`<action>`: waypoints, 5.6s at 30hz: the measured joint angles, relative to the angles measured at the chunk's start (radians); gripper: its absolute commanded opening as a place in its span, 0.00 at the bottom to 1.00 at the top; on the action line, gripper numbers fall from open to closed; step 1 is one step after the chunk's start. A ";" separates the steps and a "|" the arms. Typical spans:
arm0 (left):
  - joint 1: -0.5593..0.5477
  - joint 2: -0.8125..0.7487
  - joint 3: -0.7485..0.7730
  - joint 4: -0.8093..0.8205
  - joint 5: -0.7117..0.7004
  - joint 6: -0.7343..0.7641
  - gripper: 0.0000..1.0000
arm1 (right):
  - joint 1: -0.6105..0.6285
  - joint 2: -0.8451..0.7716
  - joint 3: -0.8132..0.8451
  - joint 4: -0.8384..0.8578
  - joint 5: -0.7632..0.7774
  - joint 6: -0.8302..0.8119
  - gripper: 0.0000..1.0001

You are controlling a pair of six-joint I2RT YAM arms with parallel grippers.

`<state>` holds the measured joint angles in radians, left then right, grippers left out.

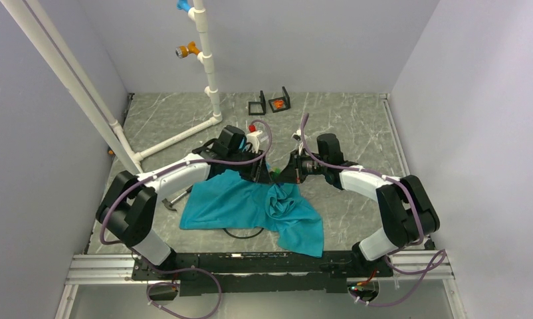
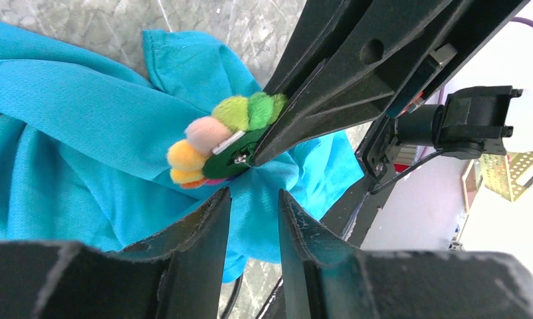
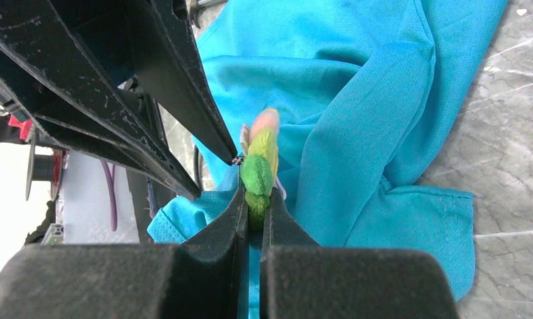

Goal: Remove the brooch from the garment
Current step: Remove the brooch from the clothes.

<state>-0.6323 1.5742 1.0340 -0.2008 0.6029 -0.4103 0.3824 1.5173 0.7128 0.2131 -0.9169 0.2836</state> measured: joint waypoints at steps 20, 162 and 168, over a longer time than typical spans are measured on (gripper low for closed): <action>-0.009 0.080 0.078 -0.013 -0.047 -0.103 0.00 | 0.017 -0.022 -0.005 0.003 0.046 -0.045 0.00; 0.019 0.127 0.020 0.072 0.020 -0.238 0.00 | 0.026 -0.044 -0.041 0.015 0.129 0.002 0.00; 0.027 0.120 0.021 0.068 0.020 -0.233 0.00 | 0.028 -0.044 -0.040 0.005 0.122 -0.027 0.40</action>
<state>-0.6052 1.6939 1.0550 -0.1329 0.6228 -0.6430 0.4103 1.4734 0.6724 0.2180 -0.7944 0.2569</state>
